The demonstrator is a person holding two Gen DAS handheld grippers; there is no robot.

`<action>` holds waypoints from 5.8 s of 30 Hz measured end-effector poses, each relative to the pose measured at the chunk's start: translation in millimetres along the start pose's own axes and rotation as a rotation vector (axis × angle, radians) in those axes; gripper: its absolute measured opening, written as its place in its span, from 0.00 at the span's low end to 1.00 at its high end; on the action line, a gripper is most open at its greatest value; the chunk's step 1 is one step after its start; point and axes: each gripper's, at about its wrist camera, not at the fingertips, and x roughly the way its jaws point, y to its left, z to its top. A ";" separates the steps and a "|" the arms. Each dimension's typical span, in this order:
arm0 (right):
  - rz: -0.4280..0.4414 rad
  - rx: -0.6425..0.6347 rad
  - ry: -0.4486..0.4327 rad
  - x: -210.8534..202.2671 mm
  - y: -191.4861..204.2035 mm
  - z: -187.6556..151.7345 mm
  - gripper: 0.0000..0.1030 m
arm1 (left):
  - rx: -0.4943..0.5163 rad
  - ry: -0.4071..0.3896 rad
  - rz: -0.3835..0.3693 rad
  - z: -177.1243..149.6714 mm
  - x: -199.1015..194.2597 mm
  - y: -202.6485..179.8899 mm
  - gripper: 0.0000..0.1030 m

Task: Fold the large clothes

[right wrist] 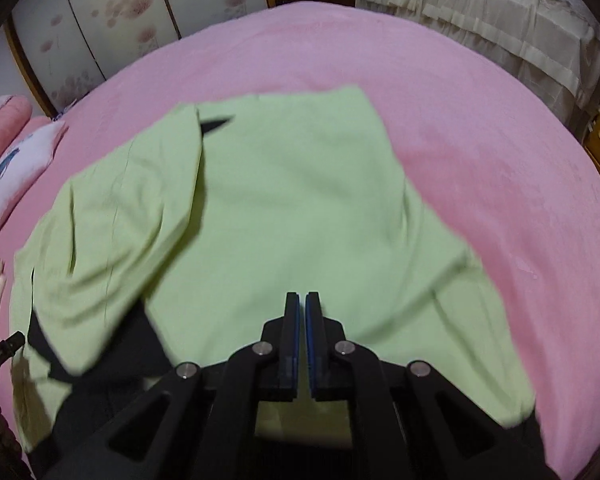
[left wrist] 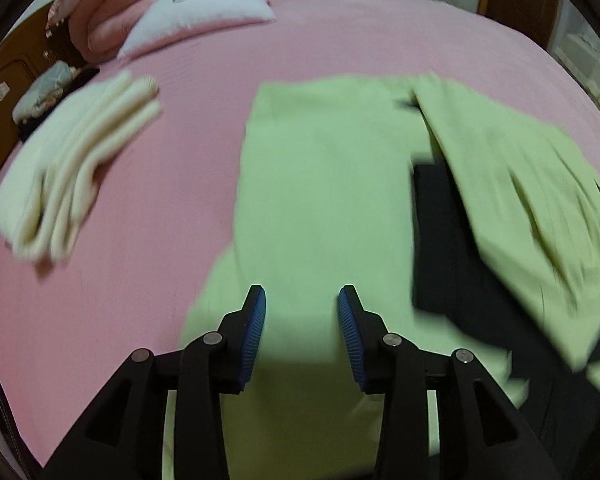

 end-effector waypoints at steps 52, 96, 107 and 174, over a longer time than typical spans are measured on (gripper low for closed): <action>0.349 0.457 0.082 -137.8 -233.9 -244.5 0.64 | -0.488 0.117 -0.139 -303.1 -138.6 142.1 0.78; 0.456 0.526 0.169 -177.6 -219.3 -151.5 0.14 | -0.631 0.215 -0.269 -211.1 -161.4 132.5 0.12; 0.586 0.432 0.060 -242.1 -180.5 -34.2 0.12 | -0.508 0.107 -0.478 -51.8 -257.9 141.4 0.10; 0.038 -0.146 -0.151 -36.3 -44.3 90.2 0.24 | -0.103 0.063 0.081 94.5 -5.3 21.1 0.37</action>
